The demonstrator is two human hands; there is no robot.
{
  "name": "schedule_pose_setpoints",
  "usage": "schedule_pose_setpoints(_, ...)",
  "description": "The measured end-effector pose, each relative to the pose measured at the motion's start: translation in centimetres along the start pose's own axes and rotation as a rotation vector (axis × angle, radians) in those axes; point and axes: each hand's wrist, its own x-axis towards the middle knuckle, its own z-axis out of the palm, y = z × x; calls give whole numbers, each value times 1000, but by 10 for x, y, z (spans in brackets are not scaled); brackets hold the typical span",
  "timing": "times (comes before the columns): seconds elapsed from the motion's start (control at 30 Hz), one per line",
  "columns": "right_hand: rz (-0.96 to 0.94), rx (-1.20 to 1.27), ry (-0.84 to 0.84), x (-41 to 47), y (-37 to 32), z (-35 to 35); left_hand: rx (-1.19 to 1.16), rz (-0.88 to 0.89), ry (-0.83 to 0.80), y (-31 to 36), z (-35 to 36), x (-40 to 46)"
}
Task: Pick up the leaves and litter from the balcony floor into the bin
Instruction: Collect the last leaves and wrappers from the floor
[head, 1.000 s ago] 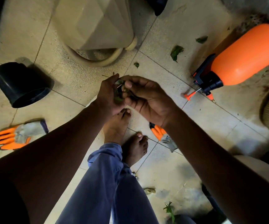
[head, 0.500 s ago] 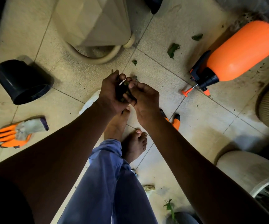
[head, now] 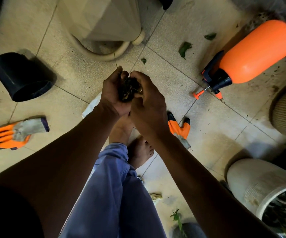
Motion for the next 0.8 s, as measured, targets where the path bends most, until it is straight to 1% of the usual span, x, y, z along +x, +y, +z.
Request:
schedule_pose_setpoints(0.1, -92, -115, 56, -6, 2, -10, -94, -15, -48, 0, -1, -2)
schedule_pose_setpoints(0.2, -188, -150, 235, -4, 14, -22, -243, -52, -43, 2, -2, -7)
schedule_pose_setpoints(0.27, -162, -202, 329, 9, 36, -28, -278, -53, 3, 6, -6, -9)
schedule_pose_setpoints(0.3, -122, -245, 335, 18, 49, -29, -279, -47, 20, 8, -10, -11)
schedule_pose_setpoints(0.33, -70, -295, 304, 29, 64, -27, -276, -47, 35, 10, -12, -13)
schedule_pose_setpoints(0.4, 16, -436, 179, 54, 94, -19, -303, -57, 36, 15, -20, -14)
schedule_pose_setpoints(0.43, 30, -516, 113, 66, 105, -13, -309, -64, 48, 17, -25, -14)
schedule_pose_setpoints(0.5, -1, -631, 32, 89, 121, 2, -286, -81, 64, 24, -32, -16)
schedule_pose_setpoints(0.6, -63, -761, -33, 114, 133, 20, -185, -92, 77, 34, -43, -20)
schedule_pose_setpoints(0.7, -70, -820, -43, 130, 144, 25, -81, -90, 99, 49, -52, -27)
schedule_pose_setpoints(0.77, -84, -845, -36, 135, 145, 24, -27, -85, 157, 56, -57, -25)
schedule_pose_setpoints(0.8, -106, -849, -13, 139, 143, 23, 20, -85, 214, 60, -59, -25)
